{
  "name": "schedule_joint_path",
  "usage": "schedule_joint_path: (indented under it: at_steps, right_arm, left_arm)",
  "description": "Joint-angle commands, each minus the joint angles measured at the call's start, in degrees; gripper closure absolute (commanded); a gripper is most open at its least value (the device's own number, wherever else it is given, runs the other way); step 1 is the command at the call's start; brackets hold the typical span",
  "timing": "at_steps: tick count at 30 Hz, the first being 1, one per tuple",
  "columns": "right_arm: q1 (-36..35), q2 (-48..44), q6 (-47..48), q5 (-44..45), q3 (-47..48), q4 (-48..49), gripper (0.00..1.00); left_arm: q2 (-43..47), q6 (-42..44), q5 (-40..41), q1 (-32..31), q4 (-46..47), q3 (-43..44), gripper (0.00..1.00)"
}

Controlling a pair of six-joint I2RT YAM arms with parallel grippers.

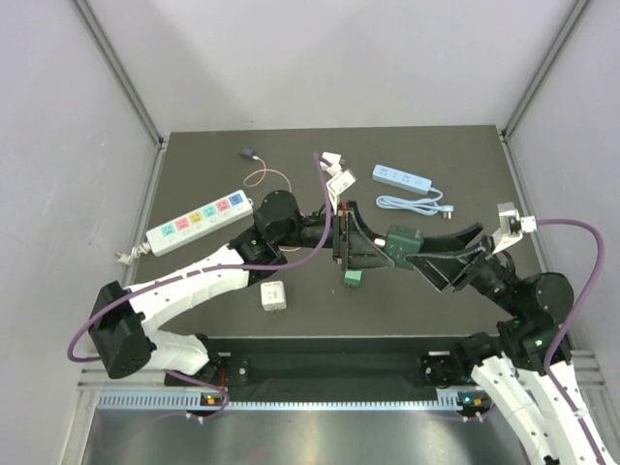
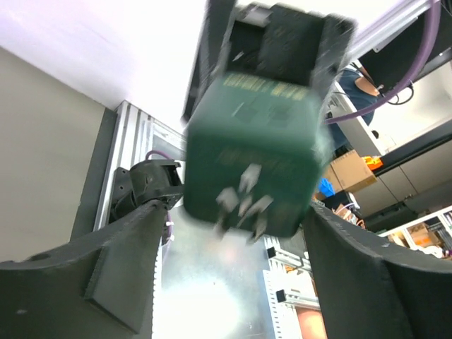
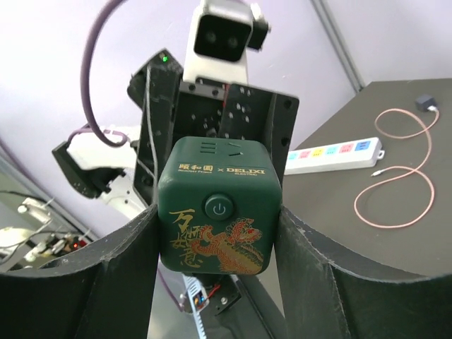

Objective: Insert the plug

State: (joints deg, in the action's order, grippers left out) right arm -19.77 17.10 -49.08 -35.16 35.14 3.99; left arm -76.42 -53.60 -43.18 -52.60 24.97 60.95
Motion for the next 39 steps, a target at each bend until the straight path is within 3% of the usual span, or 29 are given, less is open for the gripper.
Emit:
schedule_joint_path:
  at_steps: [1, 6, 13, 17, 24, 30, 39]
  right_arm:
    - [-0.5, 2.6, 3.9, 3.5, 6.6, -1.6, 1.0]
    - [-0.5, 5.4, 6.1, 6.0, 11.4, -6.9, 1.0]
    - [-0.5, 16.8, 15.6, 14.6, 23.7, -22.8, 1.0]
    - [-0.5, 25.9, 18.0, 25.3, 32.3, -32.3, 1.0]
    - [-0.5, 45.7, 19.5, 41.3, 43.8, -40.0, 1.0]
    - [0.0, 65.9, 20.3, 49.0, 56.2, -43.9, 1.0]
    - [4.6, 91.4, 20.8, 49.6, 75.1, -47.1, 1.0]
  left_arm:
    - [2.3, 1.1, 0.1, 0.8, 2.1, -1.6, 0.16]
    - [4.0, 1.5, -1.2, 2.5, 1.9, -3.6, 0.13]
    - [9.4, 12.7, 6.5, 5.4, -14.7, -5.2, 0.05]
    - [11.5, 21.6, 18.1, 5.6, -33.6, -1.7, 0.05]
    - [15.1, 31.9, 46.5, 5.6, -52.1, 1.8, 0.01]
    - [16.8, 32.0, 60.5, 5.5, -52.4, -1.8, 0.01]
    - [20.5, 38.2, 58.4, 5.6, -49.1, -8.0, 0.02]
